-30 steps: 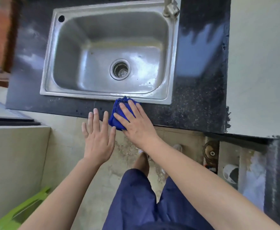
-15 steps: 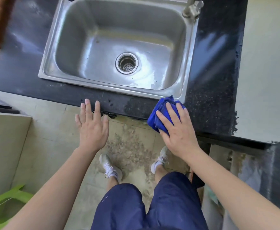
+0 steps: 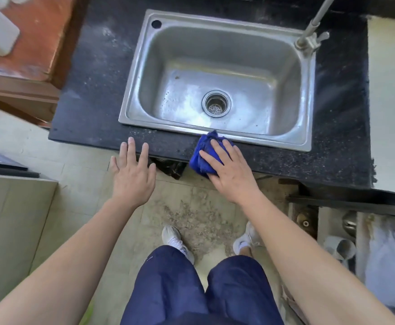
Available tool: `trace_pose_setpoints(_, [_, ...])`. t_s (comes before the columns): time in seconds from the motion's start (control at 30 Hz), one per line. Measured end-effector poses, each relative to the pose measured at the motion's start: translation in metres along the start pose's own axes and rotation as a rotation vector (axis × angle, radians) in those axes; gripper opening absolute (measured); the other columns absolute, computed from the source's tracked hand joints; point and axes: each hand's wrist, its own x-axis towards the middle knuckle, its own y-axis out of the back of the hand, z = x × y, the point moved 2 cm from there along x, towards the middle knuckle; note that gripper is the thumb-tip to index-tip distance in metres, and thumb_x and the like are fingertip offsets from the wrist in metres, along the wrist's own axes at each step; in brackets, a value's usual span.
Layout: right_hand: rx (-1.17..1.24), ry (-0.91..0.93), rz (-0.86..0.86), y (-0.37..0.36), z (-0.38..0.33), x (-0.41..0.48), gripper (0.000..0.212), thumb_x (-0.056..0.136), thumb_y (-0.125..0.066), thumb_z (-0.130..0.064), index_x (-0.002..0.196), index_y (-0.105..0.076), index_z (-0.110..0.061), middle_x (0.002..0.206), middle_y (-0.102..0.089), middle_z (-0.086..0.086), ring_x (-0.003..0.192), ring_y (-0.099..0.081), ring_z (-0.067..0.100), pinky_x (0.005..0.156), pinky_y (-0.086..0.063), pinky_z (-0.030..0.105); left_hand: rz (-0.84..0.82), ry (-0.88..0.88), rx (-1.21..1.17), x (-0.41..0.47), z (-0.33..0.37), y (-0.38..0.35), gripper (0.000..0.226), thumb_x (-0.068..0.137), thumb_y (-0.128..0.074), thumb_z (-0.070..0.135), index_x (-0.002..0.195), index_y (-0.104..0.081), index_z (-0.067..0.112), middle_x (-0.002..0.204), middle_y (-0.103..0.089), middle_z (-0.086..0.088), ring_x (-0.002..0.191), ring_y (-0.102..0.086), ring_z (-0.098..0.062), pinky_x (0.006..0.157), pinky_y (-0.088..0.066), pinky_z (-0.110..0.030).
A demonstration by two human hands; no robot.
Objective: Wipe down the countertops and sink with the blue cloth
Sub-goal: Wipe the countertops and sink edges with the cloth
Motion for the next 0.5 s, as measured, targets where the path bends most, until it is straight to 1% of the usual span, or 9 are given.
trace_pose_setpoints(0.1, [-0.033, -0.222, 0.046, 0.002, 0.035, -0.046, 0.060, 0.097, -0.047, -0.044, 0.154, -0.034, -0.029, 0.163, -0.026, 0.011, 0.148, -0.022, 0.038, 0.120, -0.022, 0.053, -0.079, -0.049, 0.034, 0.013, -0.013, -0.003, 0.059, 0.102, -0.028, 0.040, 0.157, -0.015, 0.024, 0.165, 0.000, -0.009, 0.151, 0.004, -0.028, 0.119, -0.006, -0.058])
trace_pose_setpoints(0.17, [-0.035, -0.348, 0.054, 0.006, 0.050, -0.072, 0.058, 0.100, -0.045, -0.042, 0.154, -0.035, -0.026, 0.163, -0.026, 0.013, 0.148, -0.022, 0.039, 0.119, -0.025, 0.053, -0.100, -0.074, 0.016, 0.016, -0.018, -0.007, 0.060, 0.102, -0.028, 0.041, 0.157, -0.011, 0.026, 0.166, 0.002, -0.006, 0.151, 0.005, -0.027, 0.119, -0.006, -0.058])
trace_pose_setpoints(0.23, [-0.042, -0.438, 0.032, 0.007, 0.050, -0.078, 0.057, 0.100, -0.041, -0.041, 0.155, -0.034, -0.024, 0.163, -0.026, 0.014, 0.148, -0.020, 0.040, 0.120, -0.024, 0.054, -0.105, -0.086, -0.004, 0.015, -0.020, -0.012, 0.063, 0.101, -0.030, 0.042, 0.157, -0.007, 0.028, 0.165, 0.006, -0.005, 0.151, 0.009, -0.027, 0.119, -0.006, -0.057])
trace_pose_setpoints(0.33, [0.004, -0.575, 0.060, 0.004, 0.027, -0.060, 0.060, 0.096, -0.040, -0.037, 0.154, -0.036, -0.022, 0.162, -0.025, 0.018, 0.148, -0.018, 0.045, 0.121, -0.019, 0.056, -0.115, -0.076, -0.054, 0.015, -0.017, -0.015, 0.068, 0.099, -0.033, 0.045, 0.158, -0.004, 0.029, 0.165, 0.012, -0.004, 0.151, 0.014, -0.027, 0.120, -0.003, -0.055])
trace_pose_setpoints(0.37, [0.013, -0.572, 0.058, 0.003, 0.016, -0.050, 0.060, 0.096, -0.042, -0.036, 0.154, -0.036, -0.022, 0.162, -0.025, 0.018, 0.148, -0.018, 0.045, 0.122, -0.018, 0.056, -0.119, -0.078, -0.062, 0.015, -0.016, -0.015, 0.069, 0.098, -0.034, 0.045, 0.158, -0.003, 0.029, 0.165, 0.013, -0.004, 0.150, 0.015, -0.027, 0.120, -0.002, -0.054])
trace_pose_setpoints(0.4, [0.003, -0.524, 0.042, 0.003, 0.004, -0.038, 0.059, 0.098, -0.044, -0.036, 0.154, -0.035, -0.023, 0.162, -0.024, 0.017, 0.148, -0.018, 0.045, 0.121, -0.018, 0.056, -0.123, -0.081, -0.067, 0.016, -0.015, -0.015, 0.070, 0.098, -0.034, 0.045, 0.158, -0.001, 0.029, 0.165, 0.015, -0.004, 0.150, 0.016, -0.027, 0.120, -0.001, -0.054])
trace_pose_setpoints(0.5, [-0.043, -0.305, -0.036, 0.004, -0.036, 0.002, 0.063, 0.098, -0.050, -0.038, 0.156, -0.029, -0.026, 0.164, -0.020, 0.014, 0.149, -0.016, 0.043, 0.122, -0.016, 0.054, -0.135, -0.093, -0.061, 0.015, -0.017, -0.015, 0.072, 0.097, -0.036, 0.042, 0.157, 0.002, 0.031, 0.164, 0.018, -0.003, 0.150, 0.019, -0.027, 0.120, 0.001, -0.054])
